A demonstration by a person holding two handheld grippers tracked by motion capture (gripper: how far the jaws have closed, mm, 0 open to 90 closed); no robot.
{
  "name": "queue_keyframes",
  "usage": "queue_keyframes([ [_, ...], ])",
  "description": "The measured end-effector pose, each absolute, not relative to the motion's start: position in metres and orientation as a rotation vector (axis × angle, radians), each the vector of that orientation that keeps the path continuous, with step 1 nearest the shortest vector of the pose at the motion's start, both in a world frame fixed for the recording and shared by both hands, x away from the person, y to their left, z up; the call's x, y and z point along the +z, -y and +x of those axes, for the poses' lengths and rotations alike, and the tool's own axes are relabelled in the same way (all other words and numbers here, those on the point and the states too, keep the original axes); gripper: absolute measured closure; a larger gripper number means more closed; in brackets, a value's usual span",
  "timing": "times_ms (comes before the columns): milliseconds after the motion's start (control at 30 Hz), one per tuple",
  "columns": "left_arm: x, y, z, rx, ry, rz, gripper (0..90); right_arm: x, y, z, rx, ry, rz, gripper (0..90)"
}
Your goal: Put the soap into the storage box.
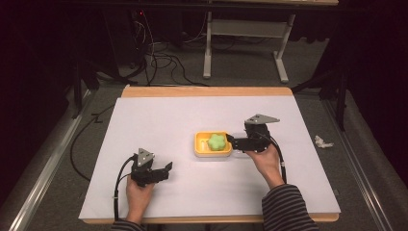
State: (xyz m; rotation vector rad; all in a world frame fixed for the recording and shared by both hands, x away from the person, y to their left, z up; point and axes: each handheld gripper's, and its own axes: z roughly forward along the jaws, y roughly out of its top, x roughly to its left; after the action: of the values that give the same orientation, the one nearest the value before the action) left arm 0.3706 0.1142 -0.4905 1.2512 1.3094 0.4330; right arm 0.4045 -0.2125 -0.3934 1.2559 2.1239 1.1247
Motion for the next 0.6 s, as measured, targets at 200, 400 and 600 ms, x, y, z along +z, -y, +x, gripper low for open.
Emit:
queue_keyframes([
  [200, -0.491, -0.114, 0.371, 0.437, -1.308, 1.25, 17.6, -0.392, 0.221, 0.396, 1.124, -2.089, 1.248, 14.8],
  [400, -0.491, -0.113, 0.37, 0.44, -1.307, 1.243, 17.6, -0.396, 0.23, 0.389, 1.091, -2.026, 1.26, 14.9],
  [600, -0.491, -0.113, 0.371, 0.445, -1.309, 1.244, 17.7, -0.393, 0.238, 0.38, 1.088, -2.011, 1.257, 14.9],
])
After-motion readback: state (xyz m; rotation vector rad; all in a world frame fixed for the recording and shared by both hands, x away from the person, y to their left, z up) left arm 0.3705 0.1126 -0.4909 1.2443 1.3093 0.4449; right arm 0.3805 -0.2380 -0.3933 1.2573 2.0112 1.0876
